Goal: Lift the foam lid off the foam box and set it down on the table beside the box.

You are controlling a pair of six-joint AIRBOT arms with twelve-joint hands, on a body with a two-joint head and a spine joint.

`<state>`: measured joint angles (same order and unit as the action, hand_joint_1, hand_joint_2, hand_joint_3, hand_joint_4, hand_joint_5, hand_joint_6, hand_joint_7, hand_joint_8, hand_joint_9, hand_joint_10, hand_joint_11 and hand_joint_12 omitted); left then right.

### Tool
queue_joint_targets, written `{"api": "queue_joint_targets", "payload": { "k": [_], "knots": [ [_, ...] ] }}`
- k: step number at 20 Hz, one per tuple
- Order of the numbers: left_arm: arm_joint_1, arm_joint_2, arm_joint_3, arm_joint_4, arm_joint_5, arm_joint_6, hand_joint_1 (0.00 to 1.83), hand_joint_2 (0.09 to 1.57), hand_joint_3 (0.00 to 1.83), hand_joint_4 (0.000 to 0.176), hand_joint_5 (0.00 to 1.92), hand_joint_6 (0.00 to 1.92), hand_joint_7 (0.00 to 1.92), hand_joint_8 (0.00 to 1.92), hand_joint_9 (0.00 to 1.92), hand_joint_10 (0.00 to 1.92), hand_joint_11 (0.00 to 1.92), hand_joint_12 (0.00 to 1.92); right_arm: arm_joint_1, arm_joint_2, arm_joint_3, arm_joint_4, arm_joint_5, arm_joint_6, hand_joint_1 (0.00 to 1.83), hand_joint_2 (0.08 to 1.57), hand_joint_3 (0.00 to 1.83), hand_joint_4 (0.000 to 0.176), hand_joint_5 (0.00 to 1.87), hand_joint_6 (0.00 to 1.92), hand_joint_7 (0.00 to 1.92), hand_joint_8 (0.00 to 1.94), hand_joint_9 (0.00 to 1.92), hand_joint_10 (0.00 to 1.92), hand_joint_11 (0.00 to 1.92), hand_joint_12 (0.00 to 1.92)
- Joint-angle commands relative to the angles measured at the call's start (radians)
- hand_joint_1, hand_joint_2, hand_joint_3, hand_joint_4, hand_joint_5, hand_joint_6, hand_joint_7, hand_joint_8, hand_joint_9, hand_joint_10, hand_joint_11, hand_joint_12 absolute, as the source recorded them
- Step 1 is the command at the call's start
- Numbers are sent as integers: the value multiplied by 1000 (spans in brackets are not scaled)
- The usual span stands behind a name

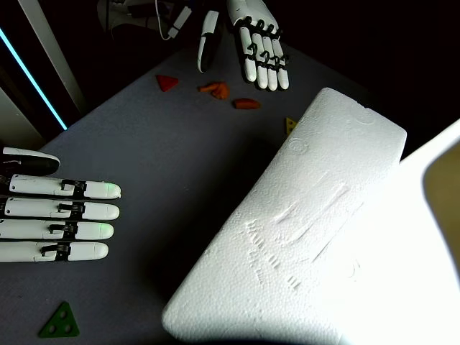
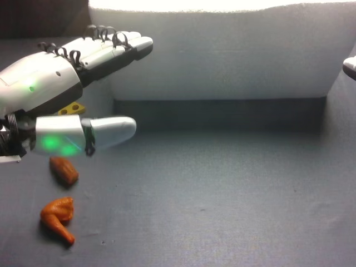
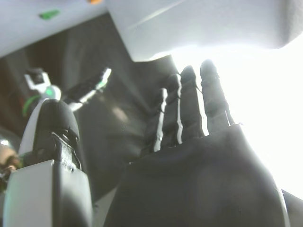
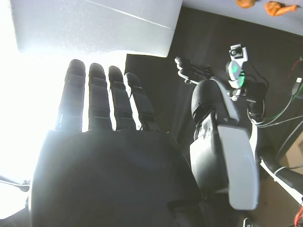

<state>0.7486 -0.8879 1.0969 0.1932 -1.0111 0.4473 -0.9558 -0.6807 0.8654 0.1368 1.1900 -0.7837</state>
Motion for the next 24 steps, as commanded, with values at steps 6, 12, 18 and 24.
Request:
{"api": "queue_joint_targets", "payload": {
  "k": [6, 12, 18, 24],
  "knots": [
    [-14, -2, 8, -32, -115, 1, 77, 1269, 0, 22, 0, 0, 0, 0, 0, 0, 0, 1, 10, -4, 9, 30, 117, -13, 350, 1280, 0, 0, 0, 0, 0, 0, 0, 0, 0, 384],
    [11, 0, 1, -137, -189, 55, 217, 1221, 0, 29, 0, 0, 0, 0, 0, 0, 0, 0, -11, -5, 8, 114, 204, -29, 459, 1271, 2, 0, 0, 0, 0, 0, 0, 0, 0, 70],
    [27, 10, -3, -239, -269, 108, 307, 1186, 0, 16, 0, 0, 0, 0, 0, 0, 46, 29, -18, -5, 14, 200, 268, -59, 566, 1284, 1, 0, 0, 0, 0, 0, 0, 0, 0, 1029],
    [24, 1, 14, -340, -289, 163, 397, 1150, 0, 53, 0, 0, 0, 0, 0, 0, 0, 217, -16, -30, 46, 281, 274, -74, 412, 1204, 0, 0, 0, 0, 0, 0, 19, 12, 0, 1497]
  ]
}}
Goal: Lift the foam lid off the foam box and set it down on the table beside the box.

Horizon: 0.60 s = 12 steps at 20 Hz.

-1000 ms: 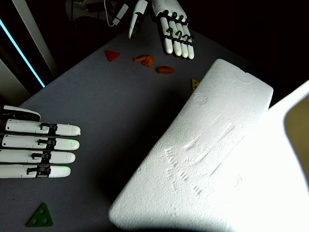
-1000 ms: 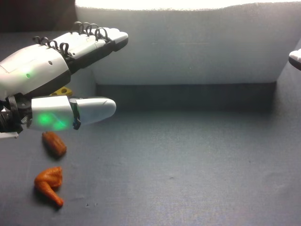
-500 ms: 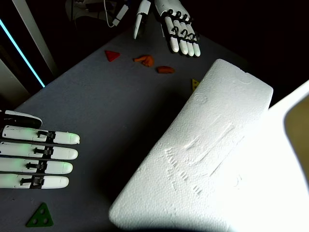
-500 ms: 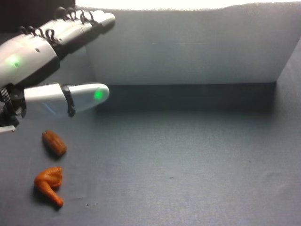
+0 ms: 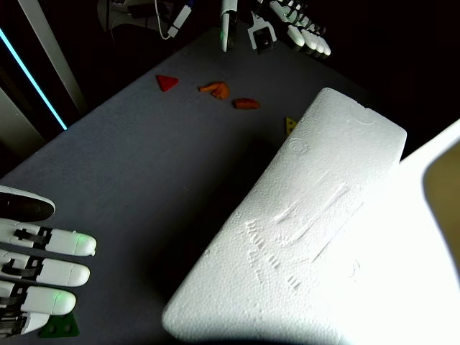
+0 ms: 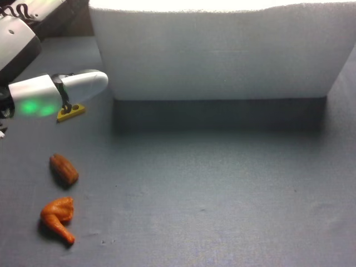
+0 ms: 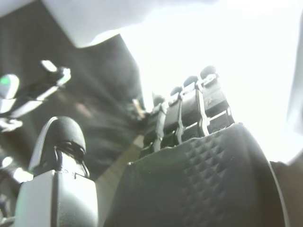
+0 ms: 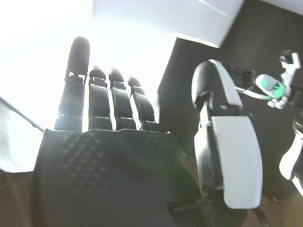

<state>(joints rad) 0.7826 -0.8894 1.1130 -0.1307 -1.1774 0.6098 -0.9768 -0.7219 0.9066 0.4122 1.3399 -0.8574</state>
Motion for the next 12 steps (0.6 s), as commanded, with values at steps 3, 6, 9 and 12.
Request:
{"api": "queue_joint_targets", "payload": {
  "k": [3, 6, 9, 12],
  "knots": [
    [-21, -30, 43, -82, -89, 0, 419, 1123, 0, 69, 0, 0, 0, 0, 0, 0, 0, 287, 14, -15, 33, 51, 116, -3, 410, 1199, 0, 0, 0, 0, 0, 0, 3, 2, 0, 1317],
    [-39, -60, 80, -128, -53, -3, 501, 1078, 0, 63, 1, 0, 0, 0, 0, 0, 0, 734, 48, -40, 72, 86, 76, -6, 520, 1209, 1, 0, 0, 0, 0, 0, 0, 0, 0, 1121],
    [-49, -82, 110, -180, -44, -2, 529, 1056, 0, 42, 0, 0, 0, 0, 0, 0, 0, 1601, 115, -73, 118, 102, 7, -28, 551, 1191, 0, 0, 0, 0, 0, 0, 13, 23, 0, 1584],
    [-64, -105, 145, -209, -11, -7, 542, 1052, 0, 30, 3, 1, 0, 0, 0, 0, 0, 1817, 187, -100, 159, 104, -65, -56, 574, 1182, 0, 0, 0, 0, 0, 0, 11, 35, 0, 1559]
  ]
}}
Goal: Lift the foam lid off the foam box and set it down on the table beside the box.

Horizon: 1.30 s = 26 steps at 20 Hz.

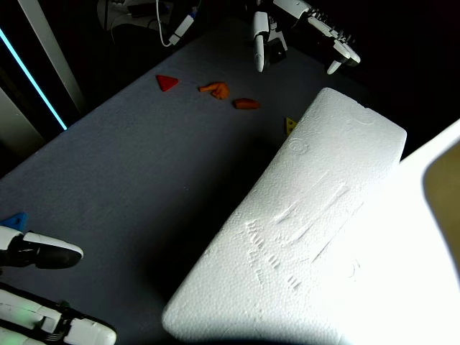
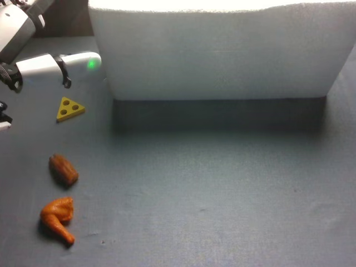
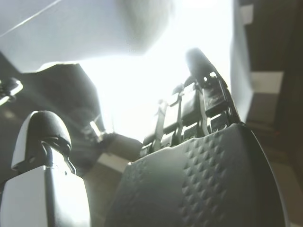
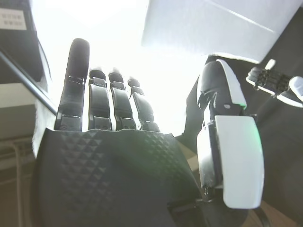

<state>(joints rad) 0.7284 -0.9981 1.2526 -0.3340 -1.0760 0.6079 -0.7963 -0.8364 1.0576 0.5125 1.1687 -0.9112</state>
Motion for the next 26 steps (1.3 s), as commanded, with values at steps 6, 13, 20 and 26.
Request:
{"api": "queue_joint_targets", "payload": {
  "k": [6, 13, 20, 26],
  "knots": [
    [-25, -35, 50, -45, -61, -14, 530, 1045, 0, 47, 2, 0, 0, 0, 0, 0, 0, 1917, 115, -9, 54, 5, 8, -70, 634, 1181, 0, 3, 0, 0, 0, 0, 0, 562, 0, 1773],
    [-35, -66, 90, -67, -26, -27, 560, 1057, 1, 41, 0, 0, 0, 0, 0, 0, 0, 1721, 155, -31, 103, 55, -39, -89, 482, 1198, 0, 0, 0, 0, 0, 0, 0, 0, 0, 267],
    [-46, -87, 118, -78, 3, -35, 569, 1055, 0, 29, 0, 0, 0, 0, 0, 0, 0, 1382, 166, -51, 135, 89, -65, -89, 465, 1196, 0, 0, 0, 0, 0, 0, 0, 0, 0, 0],
    [-63, -103, 144, -93, 32, -37, 562, 1027, 0, 30, 0, 0, 0, 0, 0, 0, 0, 1080, 198, -81, 156, 88, -87, -89, 455, 1150, 0, 0, 0, 0, 0, 0, 0, 0, 0, 0]
  ]
}}
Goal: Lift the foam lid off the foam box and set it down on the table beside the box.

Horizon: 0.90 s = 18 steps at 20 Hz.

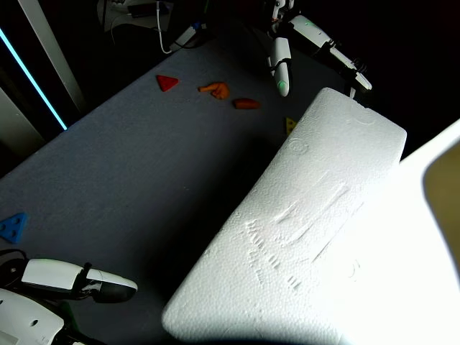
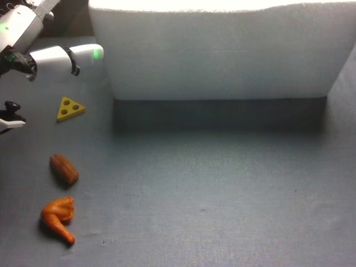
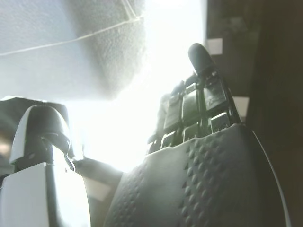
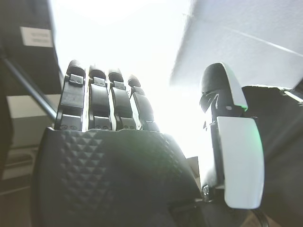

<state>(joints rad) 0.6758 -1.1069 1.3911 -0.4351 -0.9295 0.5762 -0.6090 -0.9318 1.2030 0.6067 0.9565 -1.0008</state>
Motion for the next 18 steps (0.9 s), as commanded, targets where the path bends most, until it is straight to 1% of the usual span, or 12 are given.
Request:
{"api": "queue_joint_targets", "payload": {
  "k": [1, 2, 3, 4, 5, 8, 13, 14, 15, 16, 17, 18],
  "knots": [
    [-14, 1, 12, 5, -108, -6, 585, 1033, 0, 12, 0, 0, 0, 0, 0, 0, 0, 963, 19, 13, 12, -10, 125, 0, 461, 1150, 0, 0, 0, 0, 0, 0, 0, 0, 0, 0],
    [-17, -6, 20, 1, -104, -13, 613, 1033, 0, 14, 0, 0, 0, 0, 0, 0, 0, 523, 30, 10, 13, -15, 125, 1, 457, 1140, 0, 0, 0, 0, 0, 0, 0, 0, 0, 0],
    [-19, -11, 25, 1, -101, -19, 606, 1042, 0, 15, 0, 0, 0, 0, 0, 0, 0, 184, 36, 7, 15, -17, 125, 2, 455, 1134, 0, 0, 0, 0, 0, 0, 0, 0, 0, 0],
    [-22, -16, 31, 3, -96, -22, 596, 1042, 0, 17, 0, 0, 0, 0, 0, 0, 0, 36, 40, 3, 18, -19, 124, 3, 441, 1130, 0, 0, 0, 0, 0, 0, 0, 0, 0, 0],
    [-25, -21, 36, 4, -90, -22, 582, 1055, 6, 0, 0, 0, 0, 0, 0, 0, 0, 6, 44, 0, 21, -19, 124, 4, 440, 1131, 0, 0, 0, 0, 0, 0, 0, 0, 0, 0],
    [-40, -35, 51, 5, -78, -26, 593, 1065, 9, 0, 0, 0, 0, 0, 0, 0, 0, 0, 54, -12, 34, -19, 120, 8, 444, 1130, 0, 0, 0, 0, 0, 0, 0, 0, 0, 0],
    [-69, -63, 87, 12, -48, -39, 536, 1030, 0, 0, 0, 0, 0, 0, 0, 0, 0, 0, 72, -34, 63, -13, 100, 19, 412, 1121, 0, 0, 0, 0, 0, 0, 0, 0, 0, 0],
    [-73, -66, 91, 14, -40, -39, 523, 1032, 0, 3, 0, 0, 0, 0, 0, 0, 13, 6, 77, -40, 71, -12, 91, 19, 414, 1128, 0, 0, 0, 0, 0, 0, 0, 0, 0, 0],
    [-77, -69, 95, 15, -33, -39, 512, 1033, 0, 5, 1, 0, 0, 0, 0, 0, 35, 18, 81, -44, 75, -12, 84, 19, 358, 1146, 3, 0, 0, 0, 0, 0, 0, 0, 0, 0],
    [-83, -75, 104, 19, -25, -45, 503, 1041, 1, 0, 0, 0, 0, 0, 0, 0, 43, 25, 84, -48, 80, -7, 78, 19, 386, 1166, 10, 0, 0, 0, 0, 0, 0, 0, 0, 0],
    [-86, -79, 107, 20, -20, -45, 505, 1044, 0, 0, 3, 1, 0, 0, 0, 0, 8, 285, 84, -51, 84, -5, 75, 20, 434, 1181, 14, 0, 0, 0, 0, 0, 0, 0, 0, 0],
    [-93, -85, 114, 23, -12, -47, 508, 1041, 0, 0, 10, 1, 0, 0, 0, 0, 1, 385, 86, -56, 91, -4, 71, 28, 423, 1208, 22, 0, 2, 1, 0, 0, 0, 0, 74, 36]
  ]
}}
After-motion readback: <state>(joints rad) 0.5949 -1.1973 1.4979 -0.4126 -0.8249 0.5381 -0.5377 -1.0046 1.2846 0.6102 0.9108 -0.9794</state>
